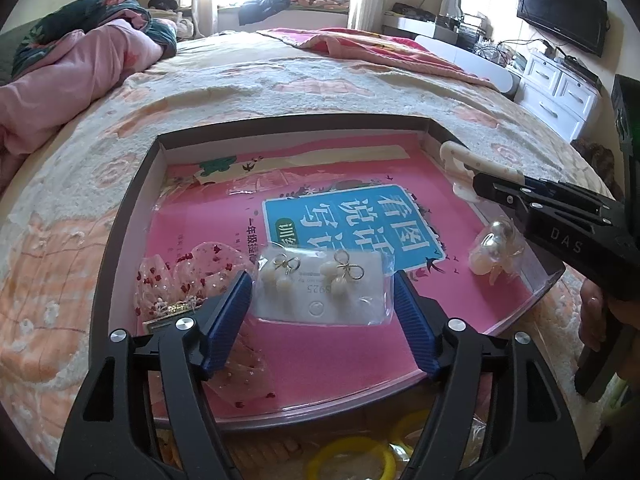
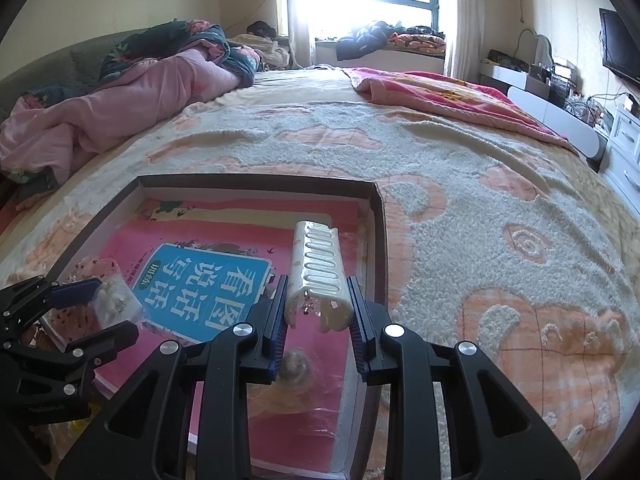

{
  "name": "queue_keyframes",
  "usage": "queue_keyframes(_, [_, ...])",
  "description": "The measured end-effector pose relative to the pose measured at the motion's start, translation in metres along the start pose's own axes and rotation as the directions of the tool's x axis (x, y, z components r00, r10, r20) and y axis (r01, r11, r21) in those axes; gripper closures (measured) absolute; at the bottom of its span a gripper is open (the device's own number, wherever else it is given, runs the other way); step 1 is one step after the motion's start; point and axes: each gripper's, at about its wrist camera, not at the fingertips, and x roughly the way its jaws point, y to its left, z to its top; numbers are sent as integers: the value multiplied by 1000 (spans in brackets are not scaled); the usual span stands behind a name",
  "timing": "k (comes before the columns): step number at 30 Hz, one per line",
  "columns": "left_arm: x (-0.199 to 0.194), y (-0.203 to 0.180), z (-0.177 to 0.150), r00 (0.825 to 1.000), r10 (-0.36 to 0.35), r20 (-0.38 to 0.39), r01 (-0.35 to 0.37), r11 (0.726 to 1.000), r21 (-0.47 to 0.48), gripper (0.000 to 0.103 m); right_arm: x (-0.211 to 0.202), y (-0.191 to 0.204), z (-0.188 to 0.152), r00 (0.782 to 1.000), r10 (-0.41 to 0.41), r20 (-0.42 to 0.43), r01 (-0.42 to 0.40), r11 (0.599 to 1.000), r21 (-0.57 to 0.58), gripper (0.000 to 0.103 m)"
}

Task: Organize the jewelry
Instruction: 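Place the earring bag on the book with left gripper while right gripper lays comb in tray, then withdraw both open grippers from the tray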

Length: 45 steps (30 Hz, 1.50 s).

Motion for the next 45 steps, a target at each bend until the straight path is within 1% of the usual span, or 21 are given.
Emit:
queue_keyframes(4, [-2,0,0,1000,3,5,-3,1000,-2,37,-1,-3,-1,1000,5,0,-5,1000,17,76])
queue_keyframes(6, [-3,0,0,1000,5,8,-5,1000,-3,35,-4,-5,-1,1000,11,9,-11,1000,26,67])
queue_keyframes(10, [-7,0,-1,1000,6,15,-6,1000,-7,30,-12,-7,-3,999,20,31,-21,999,42,59])
queue_keyframes(13, [-10,-1,-2,1000,8,23,-7,1000,-10,28,-20,-9,-4,998,27,51,-30,998,60,52])
queue_keyframes(16, [-16,0,-2,999,6,33,-5,1000,-17,23,-29,-10,-6,997,29,73,-35,997,70,46])
queue_keyframes(17, [-19,0,-2,999,3,37,-2,1000,-22,20,-31,-10,-6,996,27,79,-33,997,73,42])
queue_keyframes(18, [-21,0,-2,999,1,40,0,1000,-27,19,-34,-10,-6,996,25,87,-32,997,76,38])
queue_keyframes(20, [-27,1,-2,999,3,51,-2,999,-36,13,-40,-10,-7,995,25,99,-33,996,82,35])
queue_keyframes(24, [-39,3,-3,997,6,73,-3,999,-53,12,-52,-9,-9,992,17,123,-27,996,81,27])
queue_keyframes(30, [-60,3,-4,994,10,106,-3,998,-60,12,-71,-8,-11,987,5,159,-17,997,78,22])
queue_keyframes(37, [-87,1,-7,988,22,154,-14,998,-55,12,-100,-1,-14,980,16,200,-31,997,72,21])
queue_keyframes(45, [-104,3,-12,982,37,185,-25,997,-70,12,-126,14,-28,971,18,237,-26,999,33,20])
